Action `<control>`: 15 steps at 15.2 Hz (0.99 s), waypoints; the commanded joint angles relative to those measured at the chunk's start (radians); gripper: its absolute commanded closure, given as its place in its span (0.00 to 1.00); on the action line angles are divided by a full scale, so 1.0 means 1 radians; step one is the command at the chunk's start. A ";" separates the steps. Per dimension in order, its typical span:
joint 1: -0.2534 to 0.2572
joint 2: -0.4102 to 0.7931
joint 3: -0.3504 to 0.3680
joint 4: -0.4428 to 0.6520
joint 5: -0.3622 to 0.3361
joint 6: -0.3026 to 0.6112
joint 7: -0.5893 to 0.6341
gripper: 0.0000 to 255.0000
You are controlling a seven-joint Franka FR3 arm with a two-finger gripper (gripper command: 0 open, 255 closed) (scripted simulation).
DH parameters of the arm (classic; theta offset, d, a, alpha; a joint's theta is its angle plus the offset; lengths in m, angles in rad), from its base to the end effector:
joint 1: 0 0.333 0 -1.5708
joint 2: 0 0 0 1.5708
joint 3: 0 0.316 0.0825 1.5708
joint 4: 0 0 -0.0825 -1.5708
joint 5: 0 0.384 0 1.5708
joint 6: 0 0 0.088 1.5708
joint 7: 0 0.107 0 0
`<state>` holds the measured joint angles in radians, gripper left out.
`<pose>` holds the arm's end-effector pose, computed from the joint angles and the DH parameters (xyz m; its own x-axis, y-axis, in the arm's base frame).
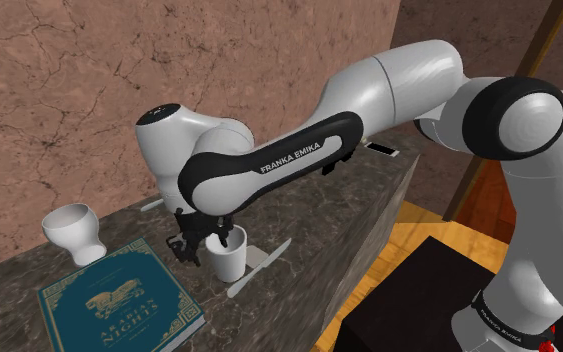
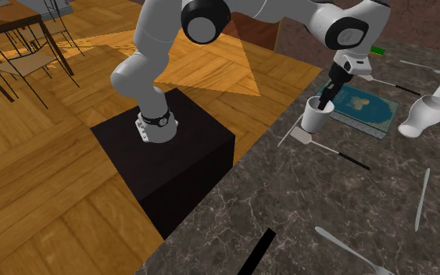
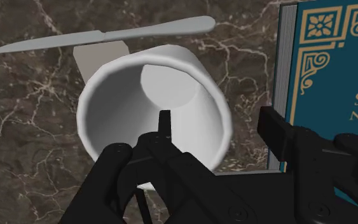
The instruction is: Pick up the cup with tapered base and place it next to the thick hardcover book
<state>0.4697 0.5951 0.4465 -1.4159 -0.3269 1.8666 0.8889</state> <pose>0.4895 0.5017 0.3702 0.9969 0.0788 -0.0085 0.0792 -0.9915 0.1033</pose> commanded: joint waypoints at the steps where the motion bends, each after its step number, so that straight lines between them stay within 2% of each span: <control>1: 0.000 0.000 0.000 0.000 0.000 0.000 0.000 0.00; 4: 0.000 0.000 0.000 0.000 0.000 0.000 0.000 0.00; 8: 0.017 -0.013 0.008 0.109 0.012 -0.118 -0.014 0.00; 15: 0.017 -0.013 0.008 0.109 0.012 -0.118 -0.014 0.00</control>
<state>0.4869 0.5826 0.4543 -1.3065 -0.3146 1.7486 0.8752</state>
